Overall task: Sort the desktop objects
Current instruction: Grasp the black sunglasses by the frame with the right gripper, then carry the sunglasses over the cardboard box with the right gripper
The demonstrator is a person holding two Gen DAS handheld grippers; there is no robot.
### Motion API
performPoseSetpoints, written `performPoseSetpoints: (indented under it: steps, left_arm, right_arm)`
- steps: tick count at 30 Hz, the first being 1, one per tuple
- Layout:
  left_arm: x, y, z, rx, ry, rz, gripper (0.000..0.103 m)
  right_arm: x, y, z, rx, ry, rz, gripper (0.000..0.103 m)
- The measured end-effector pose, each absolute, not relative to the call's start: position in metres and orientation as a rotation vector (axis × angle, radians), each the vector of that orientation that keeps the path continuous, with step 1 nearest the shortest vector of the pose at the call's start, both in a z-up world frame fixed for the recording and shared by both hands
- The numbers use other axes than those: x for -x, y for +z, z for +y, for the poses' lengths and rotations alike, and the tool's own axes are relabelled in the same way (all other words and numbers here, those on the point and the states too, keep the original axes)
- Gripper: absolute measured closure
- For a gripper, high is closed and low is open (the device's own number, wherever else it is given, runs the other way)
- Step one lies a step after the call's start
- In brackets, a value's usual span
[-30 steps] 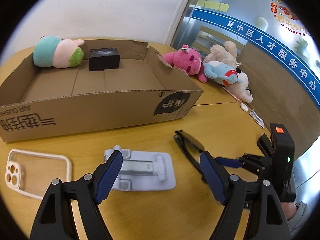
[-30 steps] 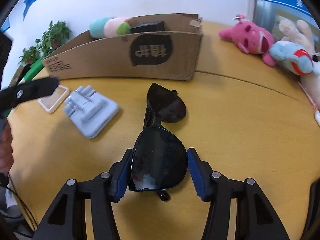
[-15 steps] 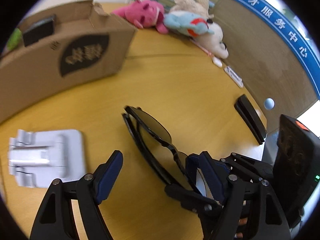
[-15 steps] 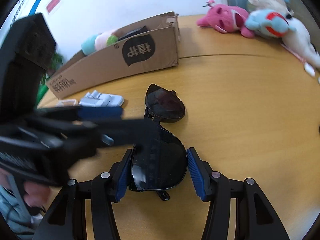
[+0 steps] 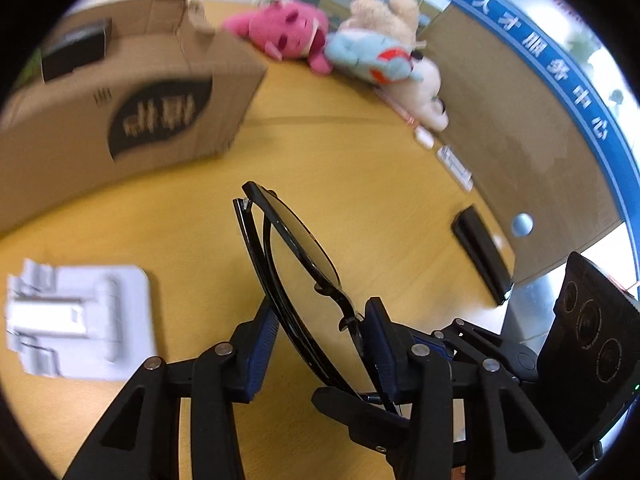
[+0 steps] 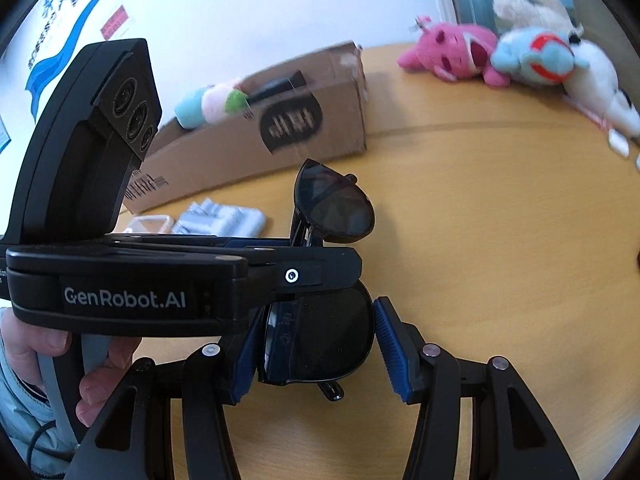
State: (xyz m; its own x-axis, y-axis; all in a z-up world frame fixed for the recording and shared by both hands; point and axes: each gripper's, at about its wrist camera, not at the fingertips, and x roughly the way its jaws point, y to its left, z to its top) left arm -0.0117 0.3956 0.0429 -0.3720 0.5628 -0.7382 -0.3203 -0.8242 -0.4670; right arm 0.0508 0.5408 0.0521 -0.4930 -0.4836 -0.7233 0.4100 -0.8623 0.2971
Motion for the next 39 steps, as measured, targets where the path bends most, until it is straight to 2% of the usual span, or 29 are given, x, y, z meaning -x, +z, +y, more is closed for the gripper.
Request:
performPoseSetpoints:
  steps: [14,21,30,39]
  left_arm:
    - [0.061,0.176,0.318,1.013,2.412,-0.285,0.062]
    - [0.083,0.206,0.253,0.971,2.516,-0.323,0.063]
    - [0.111,0.190,0.139,1.102,2.574,-0.382,0.063]
    - [0.164,0.115,0.051,1.387,2.471,-0.584,0.063]
  right_arm:
    - [0.000,0.172,0.466,-0.799,-2.409,0.029,0.051]
    - [0.036,0.210,0.397,-0.700,-2.335,0.078,0.051]
    - [0.081,0.196,0.284,-0.769,-2.175,0.019,0.051]
    - [0.139,0.129,0.177,-1.053,-2.041,-0.020,0.051]
